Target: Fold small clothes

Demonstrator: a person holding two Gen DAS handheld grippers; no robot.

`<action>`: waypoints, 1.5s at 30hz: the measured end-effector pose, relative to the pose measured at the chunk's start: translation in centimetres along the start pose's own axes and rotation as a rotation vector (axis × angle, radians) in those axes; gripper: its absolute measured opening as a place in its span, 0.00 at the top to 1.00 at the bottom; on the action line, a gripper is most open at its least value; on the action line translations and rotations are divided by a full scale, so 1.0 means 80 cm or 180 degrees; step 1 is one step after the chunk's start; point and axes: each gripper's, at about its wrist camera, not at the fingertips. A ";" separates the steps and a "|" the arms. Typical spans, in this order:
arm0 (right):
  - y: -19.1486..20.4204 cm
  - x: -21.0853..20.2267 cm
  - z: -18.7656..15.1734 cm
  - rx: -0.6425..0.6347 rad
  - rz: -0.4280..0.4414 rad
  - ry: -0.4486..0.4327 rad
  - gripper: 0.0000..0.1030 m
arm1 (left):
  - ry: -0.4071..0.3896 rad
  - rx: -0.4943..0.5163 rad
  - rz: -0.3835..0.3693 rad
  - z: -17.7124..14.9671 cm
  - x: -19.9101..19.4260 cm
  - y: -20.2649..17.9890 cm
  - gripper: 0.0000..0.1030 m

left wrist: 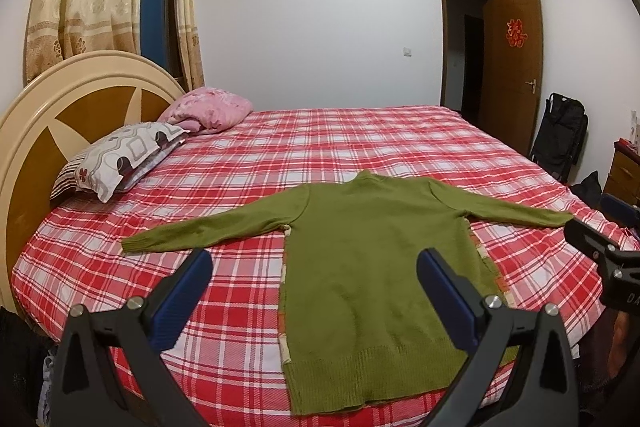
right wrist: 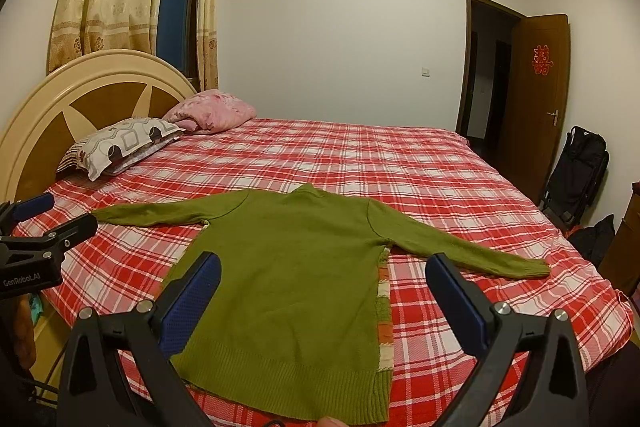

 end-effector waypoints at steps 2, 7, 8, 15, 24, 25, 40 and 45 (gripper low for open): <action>0.000 0.000 0.000 0.0011 0.0011 0.0005 0.01 | 0.0022 -0.0010 -0.0006 0.000 0.004 0.003 0.00; -0.001 0.005 0.000 0.0020 0.0025 0.0023 0.01 | 0.0030 -0.0027 0.0011 0.000 0.005 0.007 0.00; -0.002 0.006 -0.001 0.0025 0.0031 0.0032 0.01 | 0.0031 -0.0028 0.0010 0.000 0.005 0.008 0.00; -0.001 0.007 -0.003 0.0012 0.0030 0.0042 0.01 | 0.0066 -0.0012 0.0008 -0.002 0.010 0.009 0.00; -0.001 0.010 -0.004 0.0018 0.0037 0.0062 0.01 | 0.0089 -0.0007 0.0016 -0.004 0.012 0.006 0.00; -0.002 0.011 -0.005 0.0020 0.0038 0.0068 0.01 | 0.0097 -0.0004 0.0017 -0.004 0.013 0.006 0.00; -0.004 0.021 -0.011 0.0025 0.0047 0.0128 0.01 | 0.0161 -0.0010 0.0025 -0.010 0.025 0.005 0.00; -0.005 0.024 -0.013 0.0032 0.0051 0.0145 0.01 | 0.0189 -0.0005 0.0024 -0.012 0.028 0.006 0.00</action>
Point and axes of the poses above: each gripper's, at about its wrist camera, not at the fingertips, and x roughly the way its jaws point, y to its left, z to its top, and after that the axes turned 11 degrees about z, right-handed
